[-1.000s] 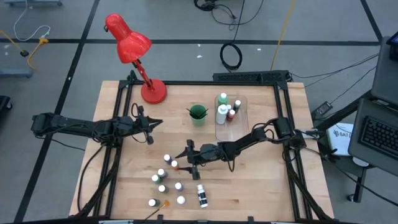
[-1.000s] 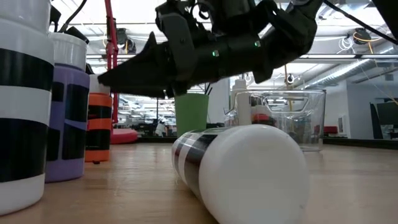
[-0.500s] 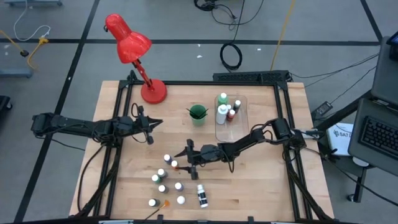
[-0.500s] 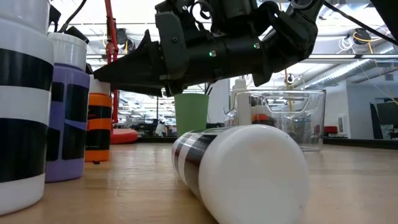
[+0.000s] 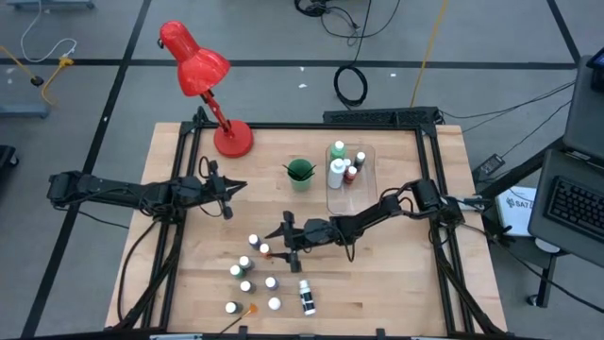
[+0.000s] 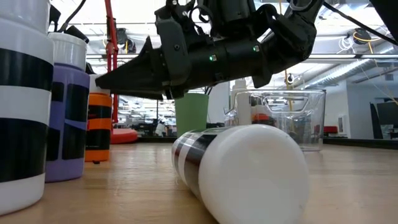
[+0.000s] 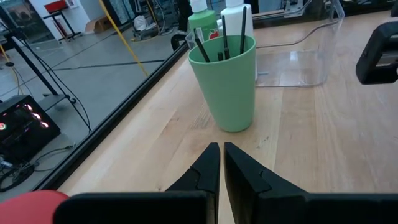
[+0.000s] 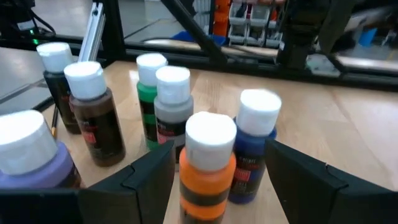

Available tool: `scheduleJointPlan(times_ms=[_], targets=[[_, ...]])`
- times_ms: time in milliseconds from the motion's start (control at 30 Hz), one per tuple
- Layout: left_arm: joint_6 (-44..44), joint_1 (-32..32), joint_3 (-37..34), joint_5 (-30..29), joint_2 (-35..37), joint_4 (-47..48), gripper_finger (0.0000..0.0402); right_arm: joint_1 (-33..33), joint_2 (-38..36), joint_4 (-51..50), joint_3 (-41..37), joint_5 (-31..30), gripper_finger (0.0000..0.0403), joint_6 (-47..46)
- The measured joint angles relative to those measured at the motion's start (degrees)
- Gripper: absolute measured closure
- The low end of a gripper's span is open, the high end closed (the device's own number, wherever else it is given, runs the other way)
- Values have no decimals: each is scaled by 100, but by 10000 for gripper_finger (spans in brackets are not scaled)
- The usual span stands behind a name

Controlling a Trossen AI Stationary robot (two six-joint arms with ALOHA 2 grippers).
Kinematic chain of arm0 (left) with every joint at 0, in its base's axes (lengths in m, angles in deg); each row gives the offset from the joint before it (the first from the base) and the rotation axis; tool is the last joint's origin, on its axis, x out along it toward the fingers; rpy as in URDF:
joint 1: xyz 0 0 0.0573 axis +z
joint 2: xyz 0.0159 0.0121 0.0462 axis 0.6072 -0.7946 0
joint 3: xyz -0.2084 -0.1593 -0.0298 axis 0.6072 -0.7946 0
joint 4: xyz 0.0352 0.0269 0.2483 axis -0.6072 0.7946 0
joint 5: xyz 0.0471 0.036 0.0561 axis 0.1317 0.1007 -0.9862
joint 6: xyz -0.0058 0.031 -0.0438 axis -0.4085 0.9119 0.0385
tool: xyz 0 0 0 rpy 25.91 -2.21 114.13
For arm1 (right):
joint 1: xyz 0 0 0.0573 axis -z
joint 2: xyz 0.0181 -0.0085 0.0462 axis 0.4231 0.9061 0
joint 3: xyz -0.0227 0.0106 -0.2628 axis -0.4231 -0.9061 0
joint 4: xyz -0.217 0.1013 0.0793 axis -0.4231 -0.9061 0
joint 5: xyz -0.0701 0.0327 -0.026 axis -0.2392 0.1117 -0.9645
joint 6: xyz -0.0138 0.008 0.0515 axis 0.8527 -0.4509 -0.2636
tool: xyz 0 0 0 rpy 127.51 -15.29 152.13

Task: Pick & Place Paint Supplies
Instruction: Put the blue paint bottle into the transparent bin

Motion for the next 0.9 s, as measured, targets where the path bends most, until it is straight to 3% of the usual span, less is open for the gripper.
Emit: scheduleJointPlan(times_ms=[133,300,467,567,667,900], targets=[[-1,0,0,0,1,2,376,-38,-751,-302,-135,-5,163,205],[-7,-1,0,0,1,9,376,-105,-2578,-1530,-833,-321,167,284],[-50,-2,0,0,1,5,376,-405,-4665,-2036,-2333,-1341,211,338],[-58,-2,0,-104,-2,-78,376,-709,-5375,-1321,-3524,-2081,258,145],[-59,0,0,-189,-2,-91,376,-885,-5490,-449,-4498,-2508,310,312],[-175,0,8,235,2,-548,376,-754,-5403,1503,-5857,-2526,395,1406]])
